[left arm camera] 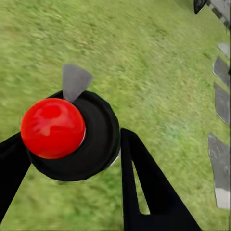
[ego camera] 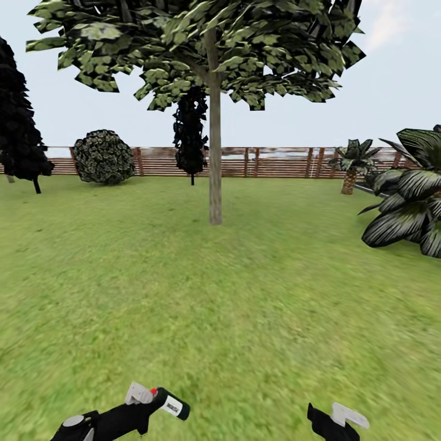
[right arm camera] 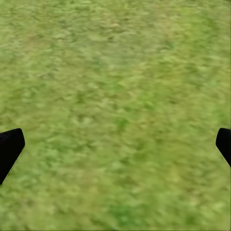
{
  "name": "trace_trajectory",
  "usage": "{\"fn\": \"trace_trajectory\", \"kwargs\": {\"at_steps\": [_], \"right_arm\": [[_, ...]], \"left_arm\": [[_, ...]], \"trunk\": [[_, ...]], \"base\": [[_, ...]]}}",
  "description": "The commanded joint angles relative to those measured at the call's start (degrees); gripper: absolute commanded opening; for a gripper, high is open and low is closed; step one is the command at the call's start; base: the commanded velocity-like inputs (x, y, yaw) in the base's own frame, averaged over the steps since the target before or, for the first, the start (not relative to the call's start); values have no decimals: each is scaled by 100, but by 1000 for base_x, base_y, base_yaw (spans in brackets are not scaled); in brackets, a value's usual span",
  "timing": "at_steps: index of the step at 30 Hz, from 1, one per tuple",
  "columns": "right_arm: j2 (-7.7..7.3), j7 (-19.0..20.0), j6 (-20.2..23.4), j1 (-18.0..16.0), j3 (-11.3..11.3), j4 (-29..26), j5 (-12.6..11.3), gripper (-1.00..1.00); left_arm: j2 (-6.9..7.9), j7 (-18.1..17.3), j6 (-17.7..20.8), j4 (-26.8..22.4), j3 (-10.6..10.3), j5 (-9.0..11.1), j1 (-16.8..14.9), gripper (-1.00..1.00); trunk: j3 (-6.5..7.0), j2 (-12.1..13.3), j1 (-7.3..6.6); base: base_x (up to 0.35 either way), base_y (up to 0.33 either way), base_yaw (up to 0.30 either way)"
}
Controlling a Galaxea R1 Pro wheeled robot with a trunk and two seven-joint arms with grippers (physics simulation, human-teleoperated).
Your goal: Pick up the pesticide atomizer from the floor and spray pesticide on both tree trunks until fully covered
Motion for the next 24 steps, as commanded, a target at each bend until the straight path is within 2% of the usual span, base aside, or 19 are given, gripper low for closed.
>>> {"fn": "trace_trajectory", "kwargs": {"at_steps": [1, 3, 9, 24], "right_arm": [[4, 4, -28, -5, -6, 1, -60, 100], [4, 4, -28, -5, -3, 1, -60, 100], [4, 4, -28, -4, 0, 2, -60, 100], [0, 4, -28, -4, 1, 1, -60, 100]], "left_arm": [[7, -123, -33, 5, 16, 34, -5, -100], [14, -351, -156, 8, 63, 35, -5, -100], [20, -563, -411, 11, 108, 41, 3, -100], [1, -526, -564, 10, 158, 35, 12, -100]], "trunk": [[-11, -9, 6], [-11, -9, 6], [-11, -9, 6], [-11, -9, 6]], "base": [[345, 0, 0], [346, 0, 0], [346, 0, 0], [346, 0, 0]]}}
